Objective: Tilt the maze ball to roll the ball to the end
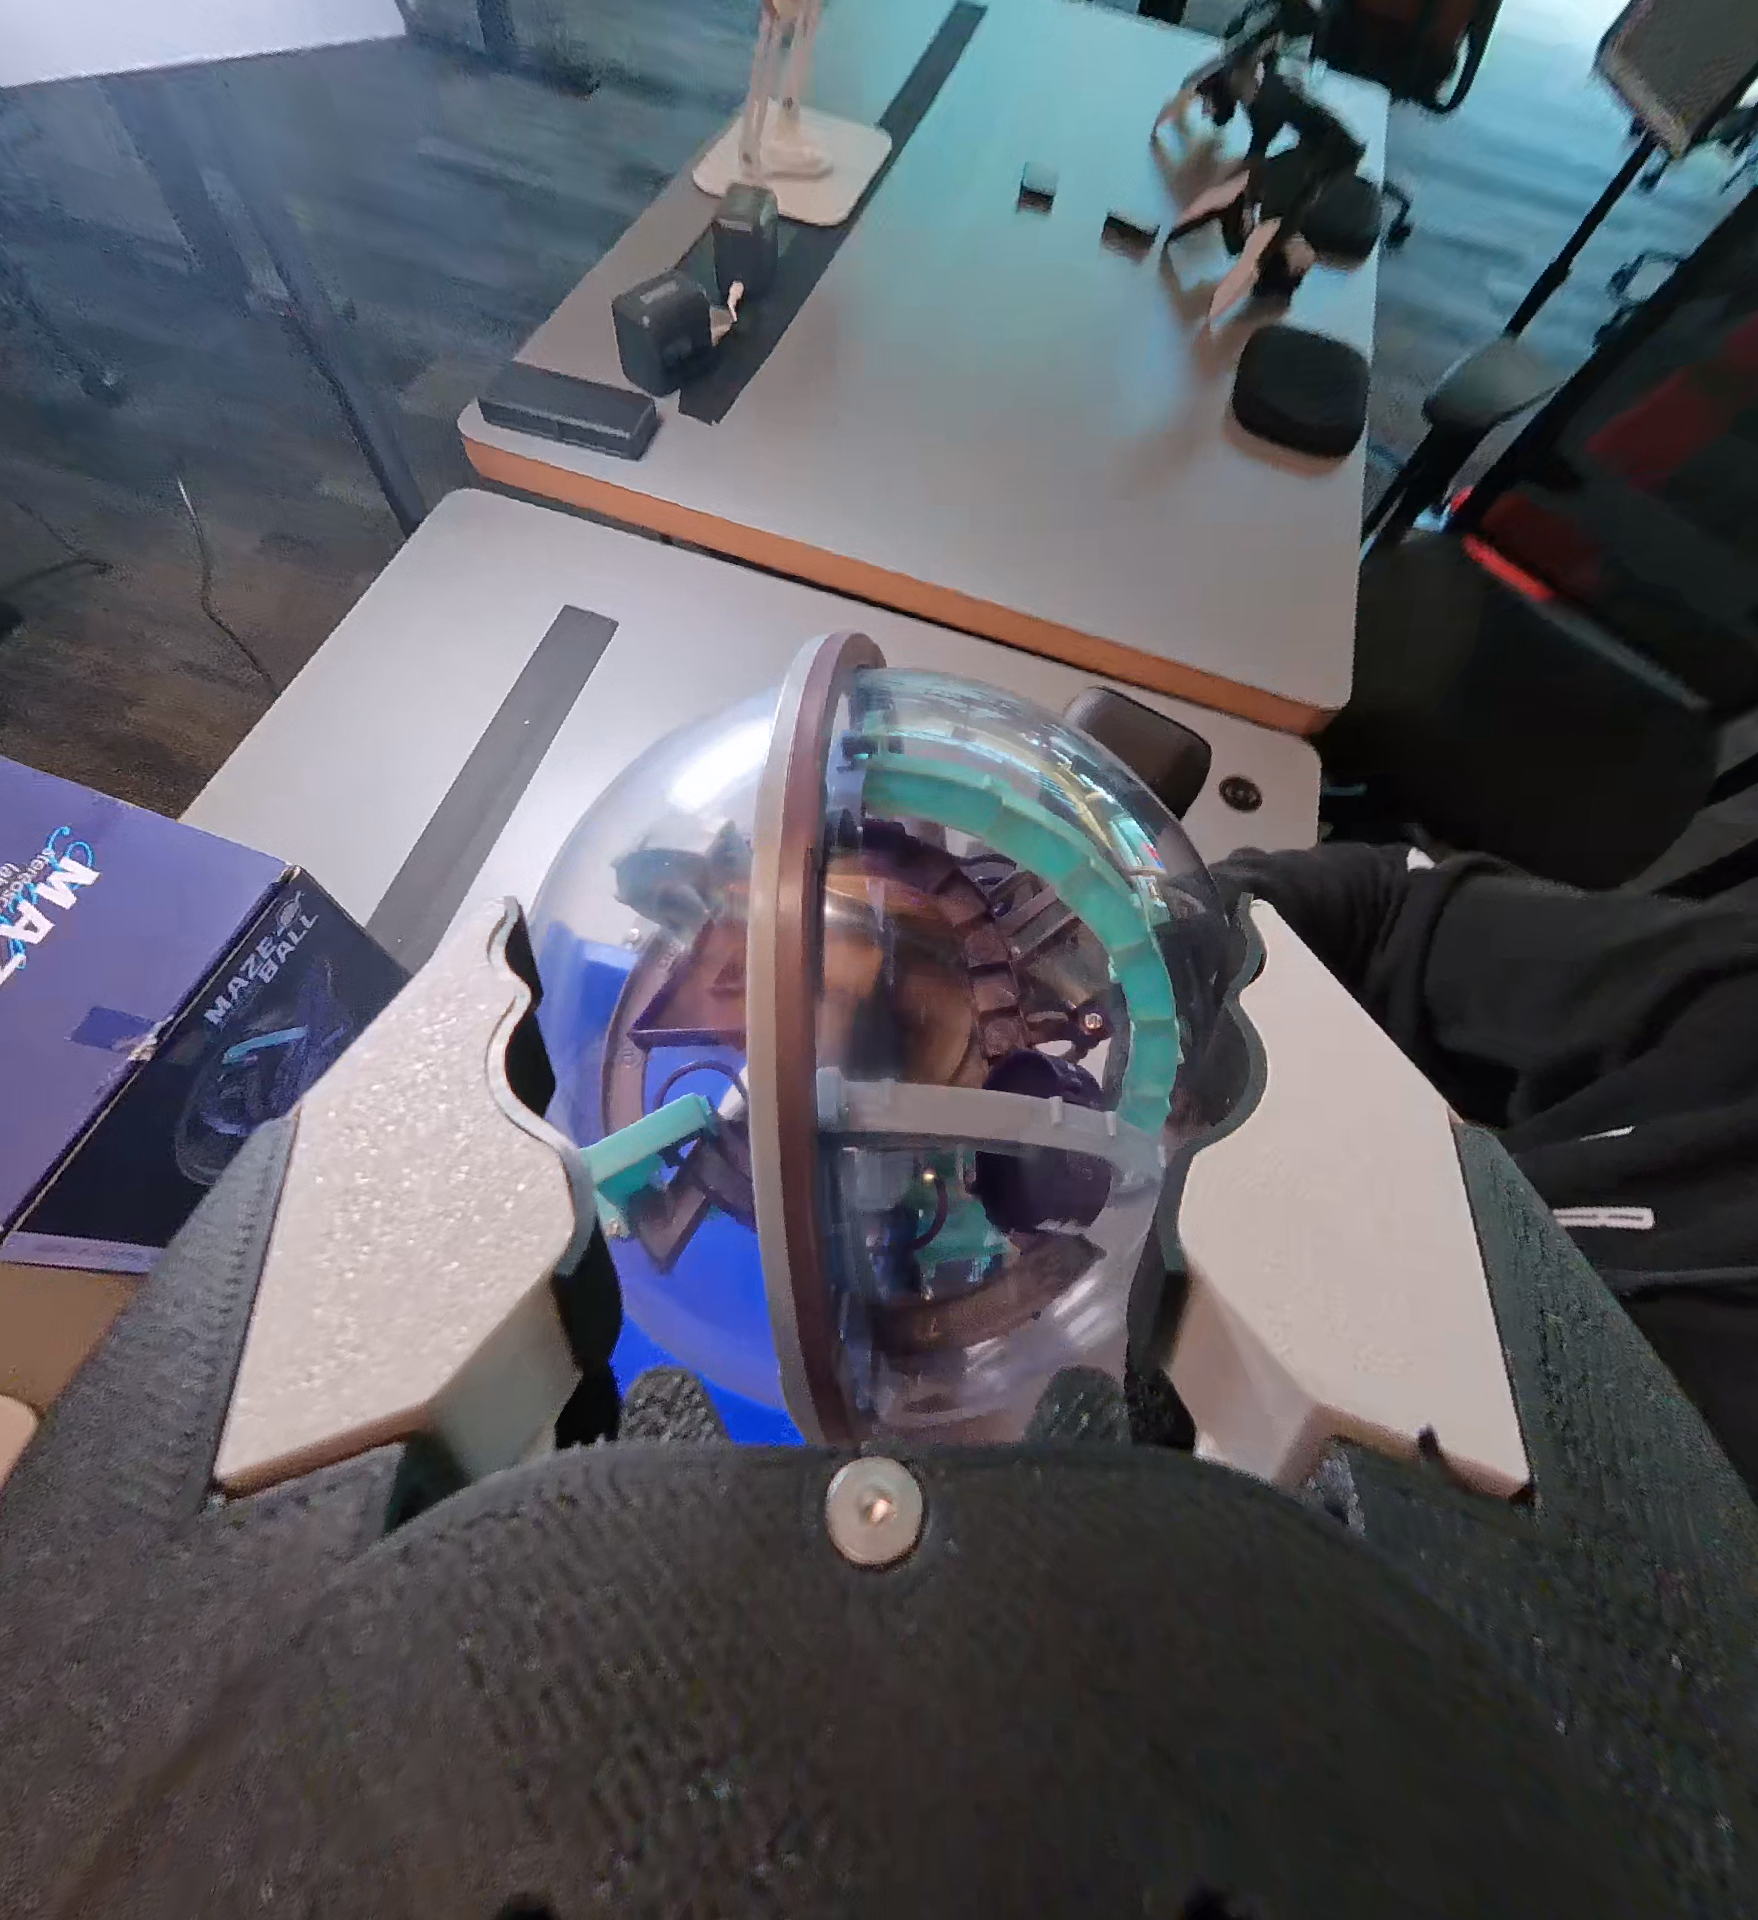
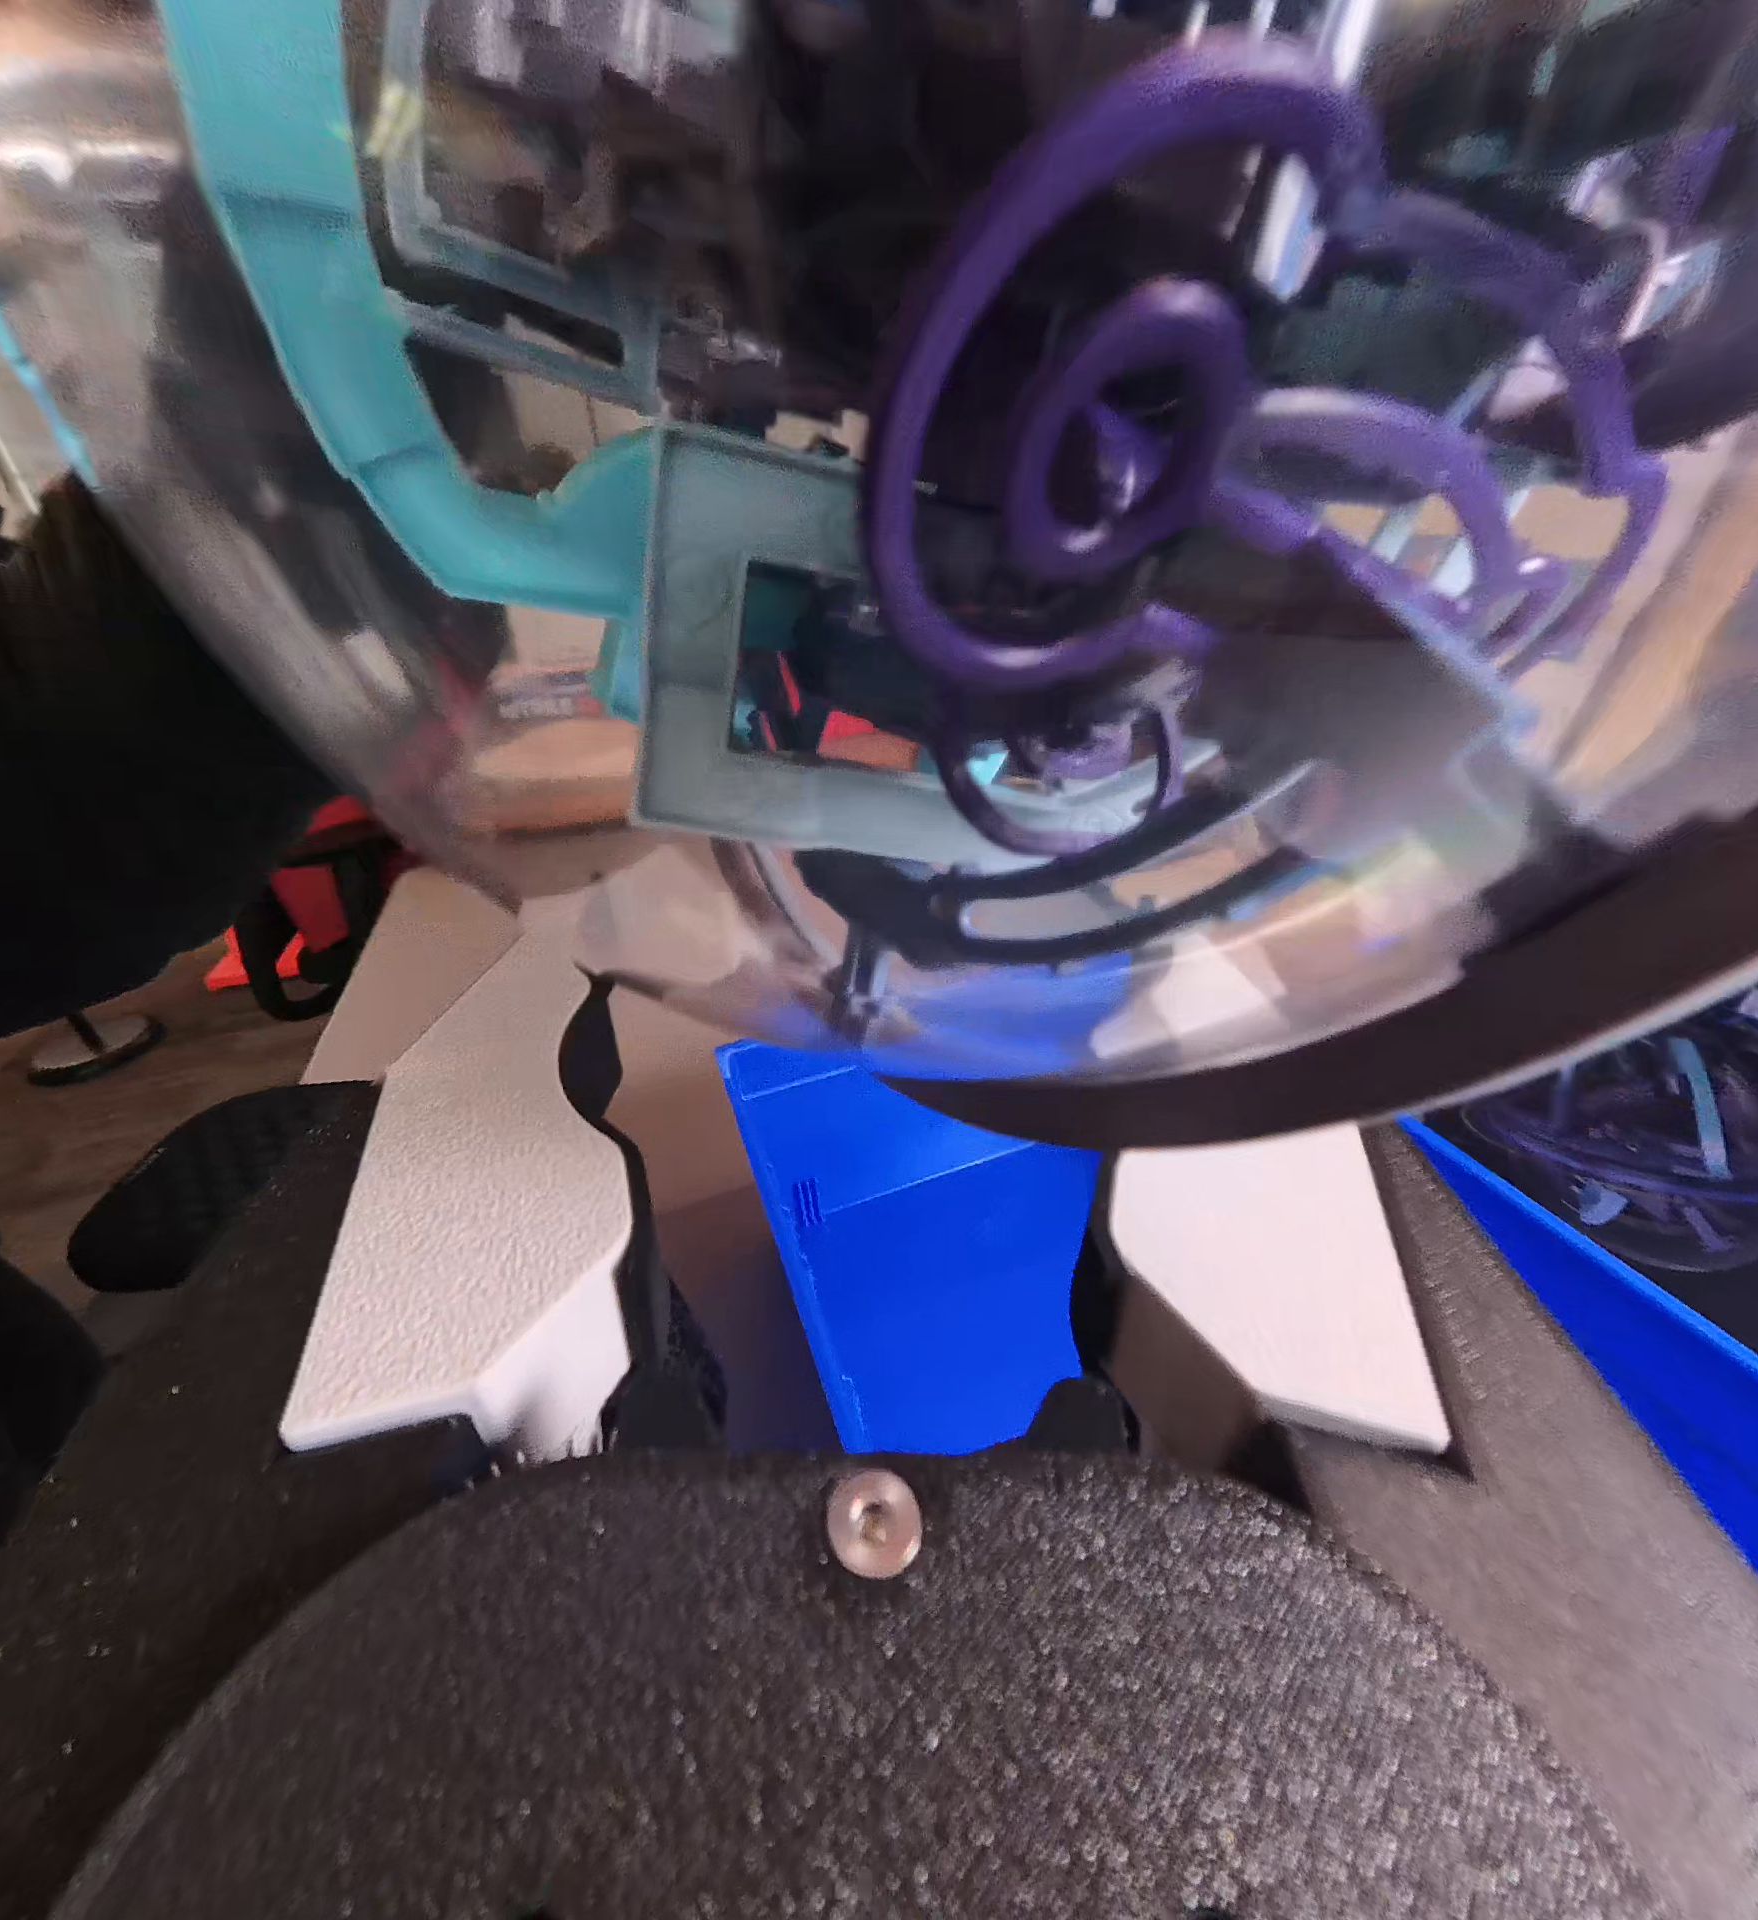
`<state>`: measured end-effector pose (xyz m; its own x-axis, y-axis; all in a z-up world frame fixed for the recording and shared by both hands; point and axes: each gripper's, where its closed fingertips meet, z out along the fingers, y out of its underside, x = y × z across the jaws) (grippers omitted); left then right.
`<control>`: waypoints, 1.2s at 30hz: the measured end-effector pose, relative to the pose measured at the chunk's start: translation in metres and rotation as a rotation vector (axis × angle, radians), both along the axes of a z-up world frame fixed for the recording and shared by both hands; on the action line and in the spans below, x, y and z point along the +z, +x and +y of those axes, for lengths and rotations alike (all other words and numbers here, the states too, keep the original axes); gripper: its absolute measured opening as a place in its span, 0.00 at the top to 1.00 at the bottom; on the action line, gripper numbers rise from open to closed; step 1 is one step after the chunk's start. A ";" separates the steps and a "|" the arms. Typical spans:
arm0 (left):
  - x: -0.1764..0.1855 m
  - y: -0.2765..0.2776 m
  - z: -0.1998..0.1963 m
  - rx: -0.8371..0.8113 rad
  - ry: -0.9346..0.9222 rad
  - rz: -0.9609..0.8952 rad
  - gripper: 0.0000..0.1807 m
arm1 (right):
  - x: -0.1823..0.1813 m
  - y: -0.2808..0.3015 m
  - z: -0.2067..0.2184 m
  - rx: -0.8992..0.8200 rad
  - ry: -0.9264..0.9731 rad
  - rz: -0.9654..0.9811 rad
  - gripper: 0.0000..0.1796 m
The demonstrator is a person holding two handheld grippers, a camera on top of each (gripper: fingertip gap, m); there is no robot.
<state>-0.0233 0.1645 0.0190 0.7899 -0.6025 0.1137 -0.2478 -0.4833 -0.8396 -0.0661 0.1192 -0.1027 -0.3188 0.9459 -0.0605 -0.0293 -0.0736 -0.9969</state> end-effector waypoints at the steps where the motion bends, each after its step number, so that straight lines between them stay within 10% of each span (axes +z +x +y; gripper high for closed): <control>1: 0.000 -0.006 0.001 0.012 0.005 -0.040 0.29 | -0.002 -0.001 0.002 -0.010 0.006 -0.008 0.45; 20: -0.059 -0.103 -0.038 -0.002 0.139 -1.020 0.31 | 0.010 0.009 0.026 -0.133 0.193 0.113 0.43; 27: -0.088 -0.086 -0.043 -0.165 -0.022 -1.126 0.32 | 0.008 0.007 0.030 -0.259 0.475 0.116 0.28; 36: -0.091 -0.073 -0.044 -0.188 -0.092 -1.225 0.32 | 0.017 0.021 0.029 -0.172 0.401 0.127 0.28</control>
<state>-0.0966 0.1206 -0.0717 0.0360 -0.6456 0.7628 0.6036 -0.5943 -0.5315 -0.0452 0.1480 -0.0854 -0.1366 0.9265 0.3507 -0.1315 0.3339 -0.9334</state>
